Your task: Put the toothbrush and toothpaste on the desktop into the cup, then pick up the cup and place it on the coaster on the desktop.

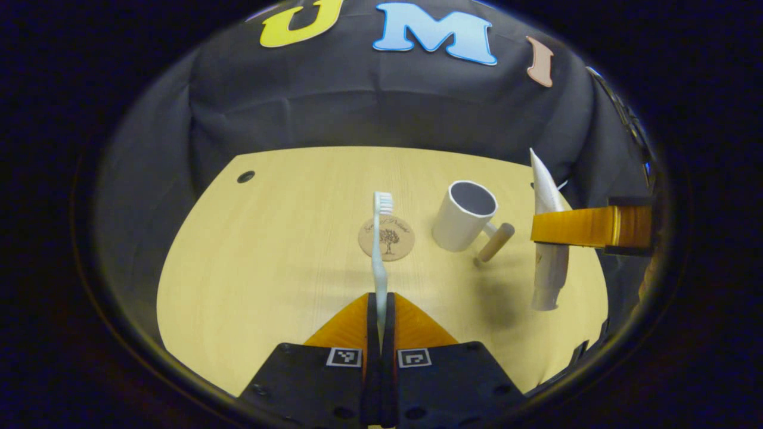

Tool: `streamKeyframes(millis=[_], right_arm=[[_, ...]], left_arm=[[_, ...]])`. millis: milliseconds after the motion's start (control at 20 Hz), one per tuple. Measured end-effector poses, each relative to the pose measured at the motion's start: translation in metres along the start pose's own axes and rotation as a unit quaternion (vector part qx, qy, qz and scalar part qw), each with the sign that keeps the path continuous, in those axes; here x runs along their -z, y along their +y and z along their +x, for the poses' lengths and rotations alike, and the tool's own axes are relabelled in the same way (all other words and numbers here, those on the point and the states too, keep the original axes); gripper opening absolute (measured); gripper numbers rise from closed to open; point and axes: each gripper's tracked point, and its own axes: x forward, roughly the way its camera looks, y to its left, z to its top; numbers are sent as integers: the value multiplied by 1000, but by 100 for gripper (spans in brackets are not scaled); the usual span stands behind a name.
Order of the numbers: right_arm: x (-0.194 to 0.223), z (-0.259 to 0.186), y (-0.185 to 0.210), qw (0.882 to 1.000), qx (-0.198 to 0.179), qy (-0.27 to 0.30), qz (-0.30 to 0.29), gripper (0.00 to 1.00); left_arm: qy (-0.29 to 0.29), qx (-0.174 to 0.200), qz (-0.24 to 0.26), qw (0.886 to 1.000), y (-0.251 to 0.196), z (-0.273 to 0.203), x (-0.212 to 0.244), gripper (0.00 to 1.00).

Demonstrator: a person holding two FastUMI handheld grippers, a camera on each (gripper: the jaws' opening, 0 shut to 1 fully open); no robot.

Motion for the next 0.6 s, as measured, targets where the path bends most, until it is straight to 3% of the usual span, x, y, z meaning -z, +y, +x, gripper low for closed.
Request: streamKeyframes(millis=[600], right_arm=[[-94, 31, 13, 995, -22, -102, -5, 23]], left_arm=[[-53, 3, 10, 999, 7, -39, -27, 8]])
